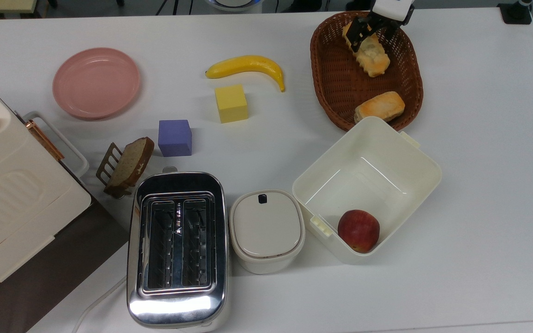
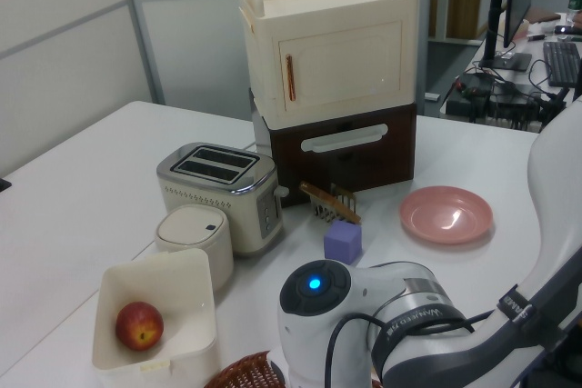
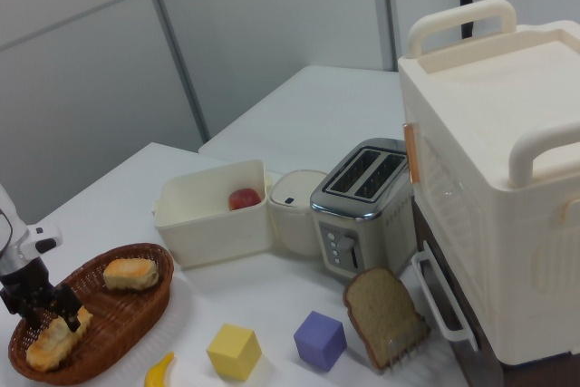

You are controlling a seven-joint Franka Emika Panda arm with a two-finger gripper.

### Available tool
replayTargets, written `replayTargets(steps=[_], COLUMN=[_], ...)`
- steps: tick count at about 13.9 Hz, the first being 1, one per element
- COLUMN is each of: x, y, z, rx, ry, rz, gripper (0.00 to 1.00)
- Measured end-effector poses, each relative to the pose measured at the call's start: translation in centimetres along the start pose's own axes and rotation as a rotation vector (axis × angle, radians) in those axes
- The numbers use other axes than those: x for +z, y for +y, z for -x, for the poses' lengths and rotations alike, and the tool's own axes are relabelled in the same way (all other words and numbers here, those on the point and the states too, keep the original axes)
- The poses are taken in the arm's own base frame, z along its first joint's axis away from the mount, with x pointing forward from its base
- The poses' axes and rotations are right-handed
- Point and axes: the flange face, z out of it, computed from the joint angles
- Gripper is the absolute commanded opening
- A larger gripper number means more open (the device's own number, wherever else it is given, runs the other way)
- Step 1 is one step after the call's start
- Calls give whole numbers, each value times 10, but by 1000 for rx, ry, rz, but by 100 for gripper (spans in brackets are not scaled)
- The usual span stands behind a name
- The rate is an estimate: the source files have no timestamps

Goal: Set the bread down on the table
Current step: 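Lower the open gripper onto the long crusty roll in the basket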

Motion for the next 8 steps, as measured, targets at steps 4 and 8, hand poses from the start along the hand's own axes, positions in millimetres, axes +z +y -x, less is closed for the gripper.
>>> replayTargets(steps=[4,8], x=[8,13], y=[0,1], z=[-1,-1], rx=[-5,24], ry=[-6,1], rz=[4,44], gripper=[25,1])
